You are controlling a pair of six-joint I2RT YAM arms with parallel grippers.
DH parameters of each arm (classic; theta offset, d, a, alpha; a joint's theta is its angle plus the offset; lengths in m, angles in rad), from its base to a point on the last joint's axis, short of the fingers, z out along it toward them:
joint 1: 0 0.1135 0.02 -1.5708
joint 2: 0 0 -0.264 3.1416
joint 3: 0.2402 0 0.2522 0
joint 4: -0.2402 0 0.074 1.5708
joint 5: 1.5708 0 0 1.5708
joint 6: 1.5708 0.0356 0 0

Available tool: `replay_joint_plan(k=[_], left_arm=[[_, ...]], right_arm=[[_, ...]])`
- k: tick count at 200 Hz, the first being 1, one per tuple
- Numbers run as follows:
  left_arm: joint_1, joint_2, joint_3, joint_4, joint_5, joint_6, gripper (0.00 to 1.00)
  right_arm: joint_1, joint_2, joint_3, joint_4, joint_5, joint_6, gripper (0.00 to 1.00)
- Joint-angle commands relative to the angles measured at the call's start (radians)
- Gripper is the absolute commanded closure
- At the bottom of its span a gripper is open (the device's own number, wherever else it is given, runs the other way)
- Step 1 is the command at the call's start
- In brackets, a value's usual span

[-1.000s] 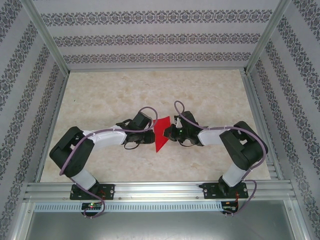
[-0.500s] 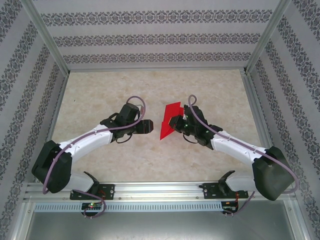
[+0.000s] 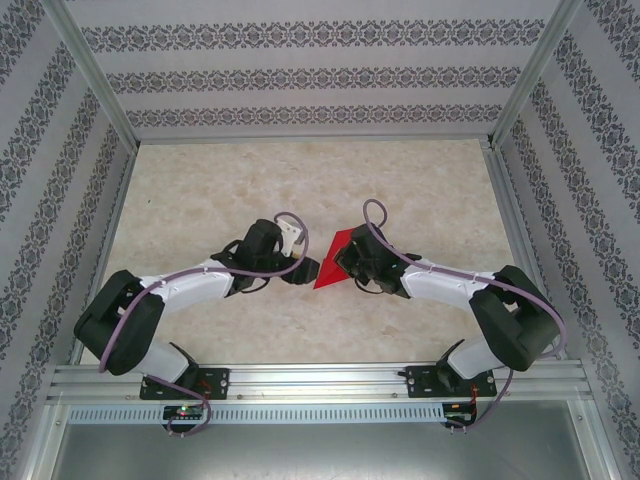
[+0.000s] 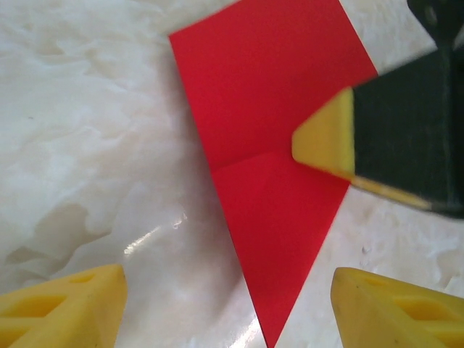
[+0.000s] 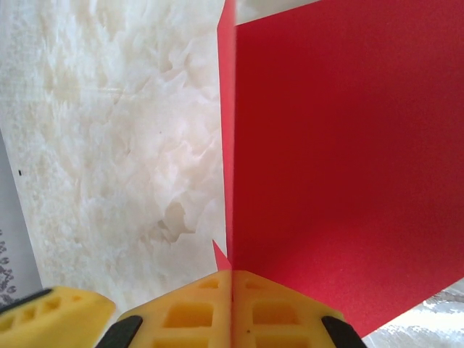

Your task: Fold a paper plane with a square sheet of paper (pick it up from the middle)

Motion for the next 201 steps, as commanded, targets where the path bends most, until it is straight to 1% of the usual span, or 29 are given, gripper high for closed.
replay_joint_plan(k=[1, 35, 65, 93, 122, 151, 169, 189, 201], left_arm=[[-0.032, 0.014, -0.03, 0.148, 0.004, 0.147, 0.26], [-0.065, 0.049, -0.044, 0.209, -0.006, 0.202, 0.27], [-0.09, 0.107, -0.045, 0.281, -0.009, 0.246, 0.32], [-0.109, 0.143, -0.071, 0.359, -0.008, 0.278, 0.34], [-0.119, 0.189, -0.064, 0.383, 0.016, 0.309, 0.38], [-0.121, 0.223, -0.065, 0.41, 0.034, 0.315, 0.48], [-0.121, 0.233, -0.068, 0.41, 0.031, 0.325, 0.58], [-0.123, 0.232, -0.08, 0.427, 0.007, 0.325, 0.68], [-0.121, 0.231, -0.083, 0.43, -0.004, 0.322, 0.7]], right_arm=[[0.011, 0.015, -0.004, -0.024, 0.024, 0.067, 0.96], [0.006, 0.041, 0.005, -0.039, -0.016, 0.113, 0.96], [0.003, 0.06, 0.016, -0.056, -0.037, 0.164, 0.96], [-0.006, 0.067, 0.017, -0.054, -0.06, 0.207, 0.96], [-0.015, 0.063, 0.044, -0.088, -0.071, 0.215, 0.96], [-0.028, 0.075, 0.072, -0.12, -0.094, 0.209, 0.95], [-0.034, 0.085, 0.082, -0.127, -0.107, 0.21, 0.94], [-0.037, 0.091, 0.091, -0.135, -0.117, 0.206, 0.9], [-0.039, 0.097, 0.093, -0.135, -0.124, 0.2, 0.87]])
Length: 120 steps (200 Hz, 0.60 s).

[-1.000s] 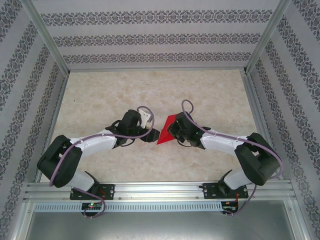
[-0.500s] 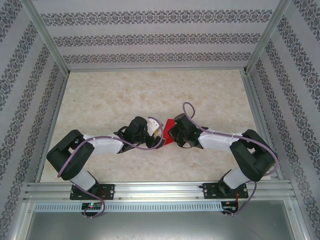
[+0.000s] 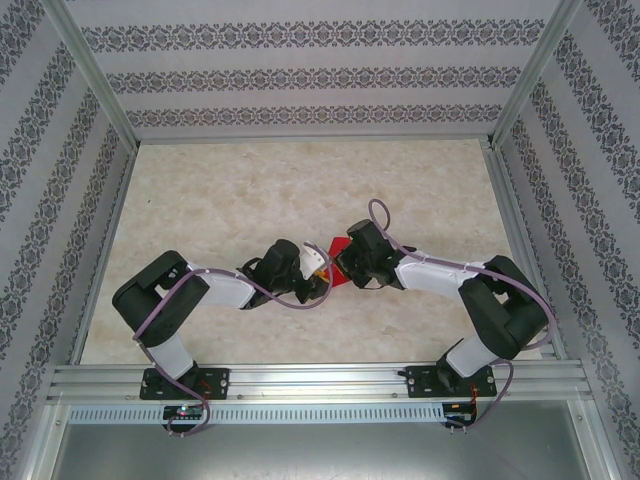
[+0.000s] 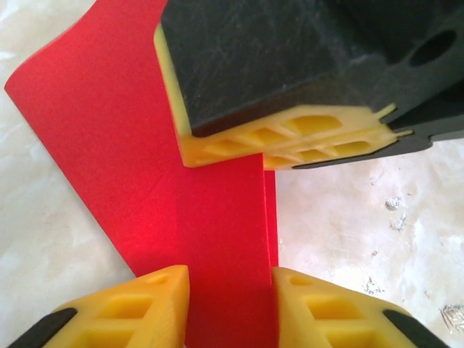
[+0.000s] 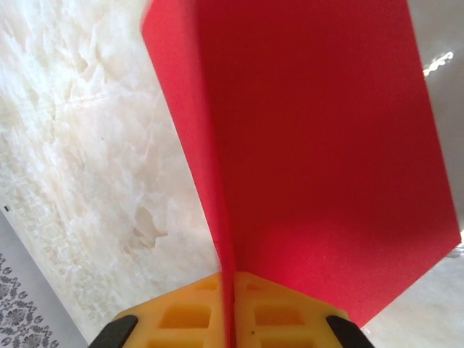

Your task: Fold a paper plane with a square sheet of paper (pick it up from the middle)

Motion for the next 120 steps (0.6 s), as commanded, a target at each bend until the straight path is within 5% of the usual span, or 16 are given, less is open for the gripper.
replay_joint_plan(k=[1, 31, 88, 120], left_arm=[[-0.015, 0.003, -0.016, 0.07, -0.015, 0.024, 0.7], [-0.015, 0.013, -0.024, 0.081, -0.038, 0.013, 0.77], [-0.015, 0.019, -0.037, 0.099, -0.037, -0.056, 0.85], [-0.01, 0.02, -0.037, 0.089, -0.043, -0.166, 0.89]], right_arm=[[-0.01, 0.018, 0.027, -0.022, -0.026, 0.003, 0.87], [-0.016, 0.017, 0.026, -0.021, -0.042, -0.008, 0.81], [-0.092, -0.102, -0.028, -0.02, -0.038, -0.201, 0.47], [-0.126, -0.164, -0.078, 0.047, -0.072, -0.38, 0.43]])
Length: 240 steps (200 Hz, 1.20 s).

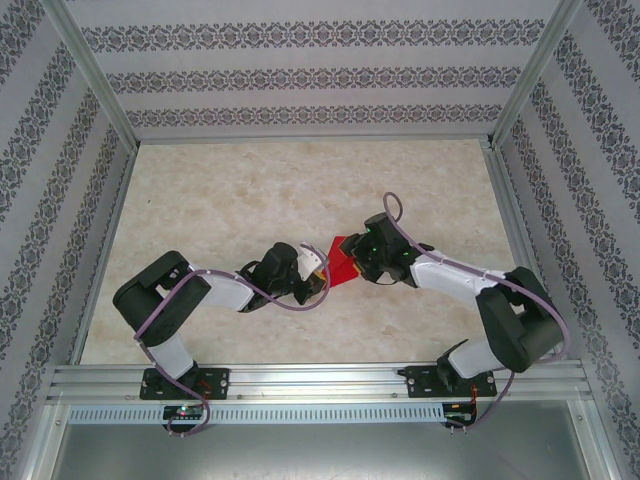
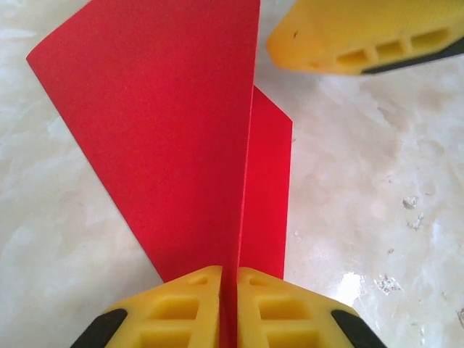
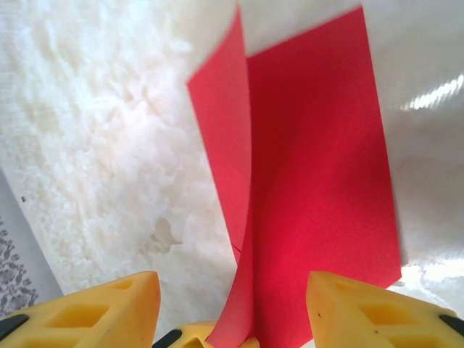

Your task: Fold a paper plane with a square sheet of paper (pick it up from the middle)

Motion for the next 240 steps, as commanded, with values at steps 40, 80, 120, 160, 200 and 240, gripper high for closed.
replay_joint_plan(k=[40, 80, 120, 160, 200, 240], left_arm=[[0.005, 0.028, 0.004, 0.026, 0.025, -0.285, 0.91], [0.006, 0.017, -0.005, 0.032, 0.015, -0.345, 0.91], [0.006, 0.007, -0.005, 0.017, 0.0, -0.349, 0.9], [0.006, 0.014, 0.007, -0.006, 0.02, -0.363, 0.85], [0.012, 0.005, 0.019, -0.053, 0.046, -0.378, 0.79], [0.024, -0.042, 0.025, -0.097, 0.054, -0.403, 0.71]], right_arm=[[-0.027, -0.065, -0.116, 0.178, -0.111, -0.318, 0.47], [-0.019, 0.016, -0.088, 0.188, -0.18, -0.367, 0.6], [-0.017, 0.097, -0.035, 0.165, -0.175, -0.381, 0.66], [-0.018, 0.156, -0.014, 0.215, -0.197, -0.39, 0.64], [-0.018, 0.192, -0.011, 0.225, -0.199, -0.395, 0.61], [-0.018, 0.206, -0.014, 0.209, -0.184, -0.401, 0.57]])
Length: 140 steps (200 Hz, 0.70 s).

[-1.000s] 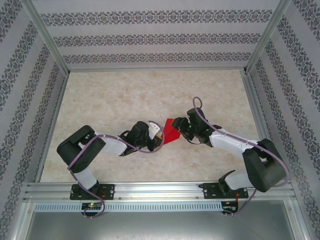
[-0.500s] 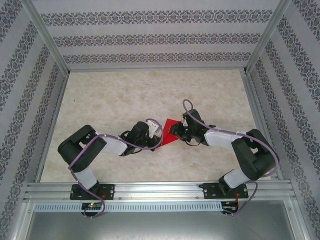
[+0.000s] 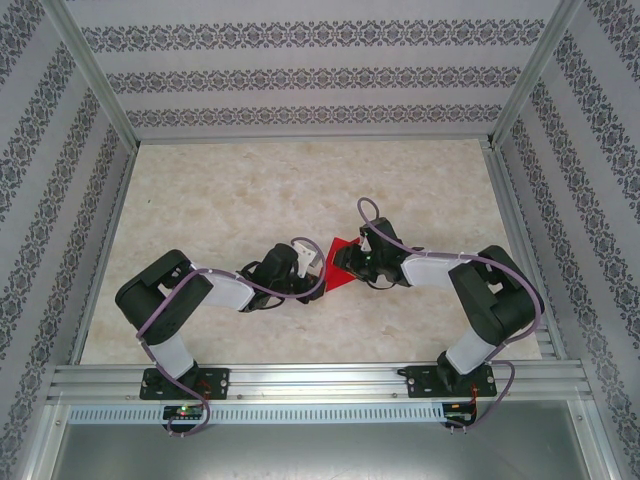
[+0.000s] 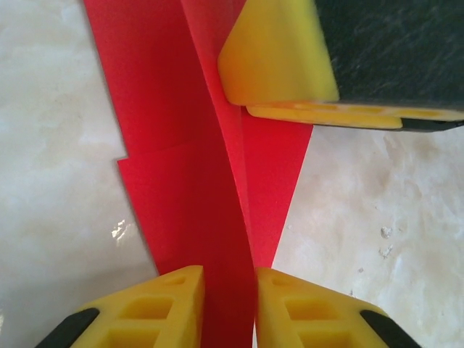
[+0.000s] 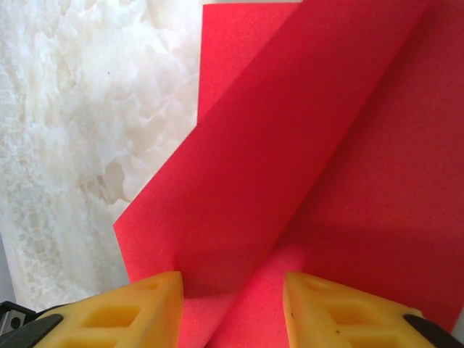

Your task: Fold a paper plane with a square sheet of paper (pick it up from the middle)

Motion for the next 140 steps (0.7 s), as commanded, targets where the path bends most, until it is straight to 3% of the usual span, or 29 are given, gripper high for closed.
replay_joint_plan(k=[1, 91, 140], left_arm=[[0.018, -0.054, 0.025, -0.054, 0.019, -0.032, 0.71], [0.046, -0.135, 0.068, -0.169, 0.022, -0.129, 0.63], [0.046, -0.118, 0.099, -0.166, 0.099, -0.183, 0.71]], right_arm=[[0.004, 0.014, 0.018, 0.011, 0.005, -0.03, 0.57], [0.01, 0.051, 0.067, -0.151, 0.099, -0.003, 0.49], [0.021, 0.077, 0.097, -0.247, 0.149, 0.037, 0.46]])
